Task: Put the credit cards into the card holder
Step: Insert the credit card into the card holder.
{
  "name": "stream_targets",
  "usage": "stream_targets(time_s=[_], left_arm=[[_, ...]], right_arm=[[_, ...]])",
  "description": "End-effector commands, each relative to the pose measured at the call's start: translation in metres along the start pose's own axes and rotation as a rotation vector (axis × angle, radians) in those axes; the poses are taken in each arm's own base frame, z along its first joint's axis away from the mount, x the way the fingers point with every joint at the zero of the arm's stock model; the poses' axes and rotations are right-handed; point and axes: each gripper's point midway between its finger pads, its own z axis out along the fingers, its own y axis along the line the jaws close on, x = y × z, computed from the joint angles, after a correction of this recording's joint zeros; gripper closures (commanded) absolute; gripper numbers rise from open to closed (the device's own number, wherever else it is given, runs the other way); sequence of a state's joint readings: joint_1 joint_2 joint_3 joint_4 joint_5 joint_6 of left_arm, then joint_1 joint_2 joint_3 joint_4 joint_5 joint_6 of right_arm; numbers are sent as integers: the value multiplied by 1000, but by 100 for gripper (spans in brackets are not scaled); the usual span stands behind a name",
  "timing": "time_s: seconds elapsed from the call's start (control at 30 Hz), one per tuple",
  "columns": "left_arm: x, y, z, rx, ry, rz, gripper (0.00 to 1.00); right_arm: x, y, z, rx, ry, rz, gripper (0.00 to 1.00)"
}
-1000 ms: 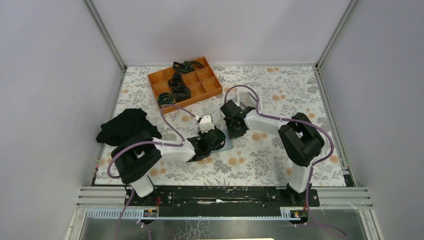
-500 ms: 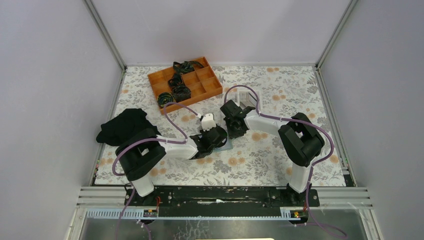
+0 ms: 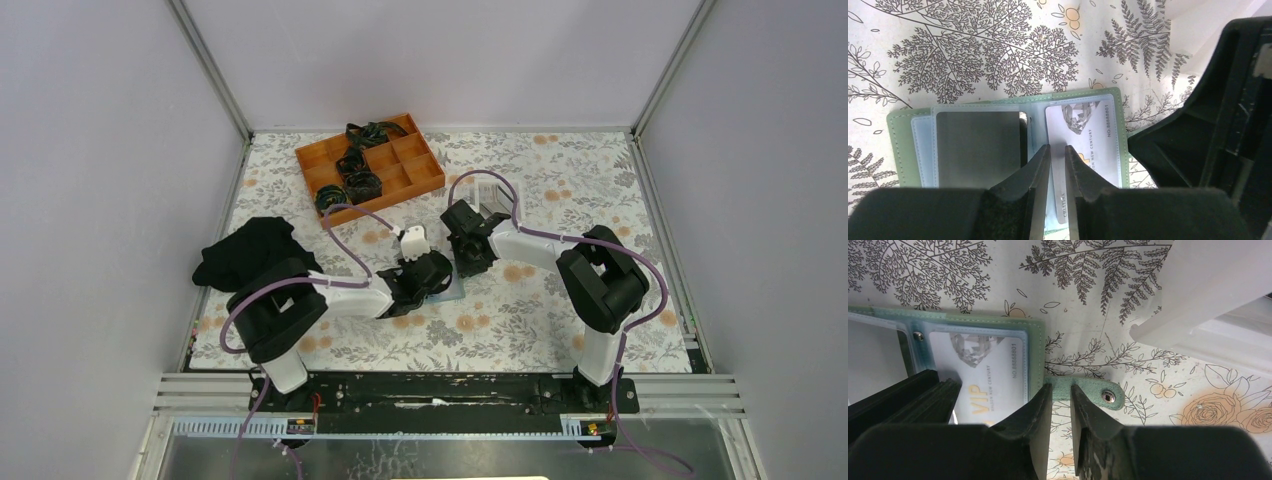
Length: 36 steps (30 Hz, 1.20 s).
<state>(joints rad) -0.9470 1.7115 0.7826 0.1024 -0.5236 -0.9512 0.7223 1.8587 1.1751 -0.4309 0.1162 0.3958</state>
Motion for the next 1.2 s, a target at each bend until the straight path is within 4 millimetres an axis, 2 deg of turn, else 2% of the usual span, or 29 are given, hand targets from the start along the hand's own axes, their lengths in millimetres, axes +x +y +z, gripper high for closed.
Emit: stream_targets(time_s=[0.0, 0.2, 0.4, 0.7, 0.83, 0.97, 1.17], left_arm=[[-13, -7, -12, 34, -24, -27, 74], [-38, -3, -30, 20, -88, -26, 64], [-53, 15, -45, -12, -123, -32, 60], [-47, 59, -57, -107, -100, -67, 59], [-37, 79, -62, -143, -70, -85, 58], [-27, 90, -65, -137, -42, -118, 58], [-20, 94, -62, -109, -6, -128, 57]], right_arm=[[4, 13, 10, -30, 13, -12, 73], [-18, 21, 0, -43, -30, -12, 63], [-37, 27, -10, -53, -69, -11, 58], [-61, 32, -32, -55, -121, -3, 54], [-87, 31, -49, -28, -188, -10, 53], [-117, 19, -57, -1, -226, 22, 52], [-166, -26, -65, 34, -297, 137, 49]])
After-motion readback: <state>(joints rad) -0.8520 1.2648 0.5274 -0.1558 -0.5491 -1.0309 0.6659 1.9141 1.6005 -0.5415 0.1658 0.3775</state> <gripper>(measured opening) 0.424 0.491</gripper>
